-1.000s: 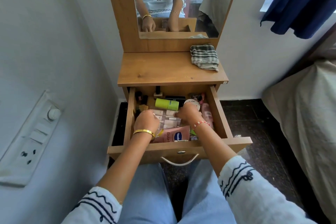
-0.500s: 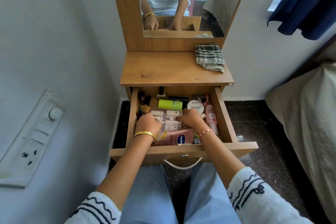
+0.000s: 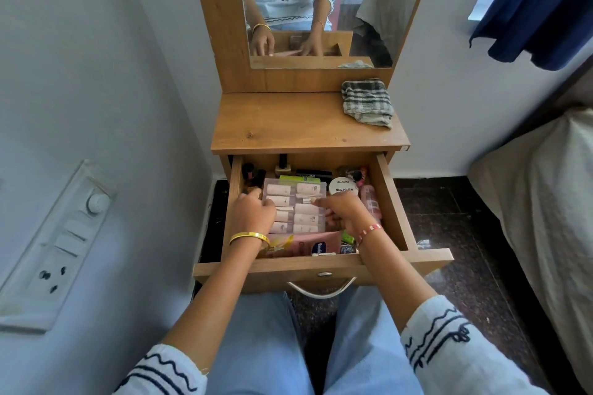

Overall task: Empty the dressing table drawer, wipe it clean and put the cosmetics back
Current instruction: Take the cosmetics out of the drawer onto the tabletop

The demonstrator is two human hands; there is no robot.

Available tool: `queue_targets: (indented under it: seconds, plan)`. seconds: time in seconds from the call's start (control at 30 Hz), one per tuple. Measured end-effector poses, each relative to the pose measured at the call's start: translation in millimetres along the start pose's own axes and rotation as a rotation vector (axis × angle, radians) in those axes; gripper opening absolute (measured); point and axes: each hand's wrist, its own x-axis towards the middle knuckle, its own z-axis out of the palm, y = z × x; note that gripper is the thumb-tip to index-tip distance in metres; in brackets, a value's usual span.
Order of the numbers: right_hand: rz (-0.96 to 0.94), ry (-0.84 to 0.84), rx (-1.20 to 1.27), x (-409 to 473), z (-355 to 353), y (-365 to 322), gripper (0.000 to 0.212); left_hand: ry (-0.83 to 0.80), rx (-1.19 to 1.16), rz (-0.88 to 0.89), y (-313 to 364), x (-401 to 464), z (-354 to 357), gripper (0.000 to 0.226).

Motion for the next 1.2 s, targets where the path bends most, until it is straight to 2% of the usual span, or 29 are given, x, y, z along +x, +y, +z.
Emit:
queue_targets:
  seconds: [0.13, 0.27, 0.4, 0.5, 0.63, 0.73, 0.93, 1.13, 1.2]
  plan:
    - [-0.05, -0.076, 0.131, -3, -5, 1, 0.013, -0.02, -0.051, -0.012, -2, 1, 0, 0.03]
    - [-0.08, -0.141, 0.245, -4, -4, 0, 0.017, -0.052, -0.075, -0.012, -3, 3, -2, 0.023]
    - [-0.147, -0.135, 0.383, -8, -6, -3, 0.009, -0.038, -0.153, 0.009, 2, 0, -7, 0.022]
    - [-0.192, -0.158, 0.461, -9, -7, -3, 0.006, -0.076, -0.265, -0.038, 10, -5, -12, 0.028]
    - [-0.194, -0.166, 0.485, -10, -6, -4, 0.021, -0.205, -0.589, -0.095, 17, -10, -17, 0.025]
    - [-0.224, -0.111, 0.393, -8, -2, -3, 0.025, -0.171, -0.621, -0.072, 13, -9, -18, 0.017]
    - [-0.313, -0.111, 0.301, -13, 5, -8, 0.009, -0.075, -0.686, -0.053, 14, -6, -19, 0.024]
    - [-0.495, -0.036, 0.339, -20, 4, -45, 0.022, 0.057, -0.765, 0.057, 38, 8, -31, 0.039]
    - [-0.515, 0.009, 0.314, -18, 4, -64, 0.028, 0.055, -0.738, 0.104, 50, 19, -40, 0.048]
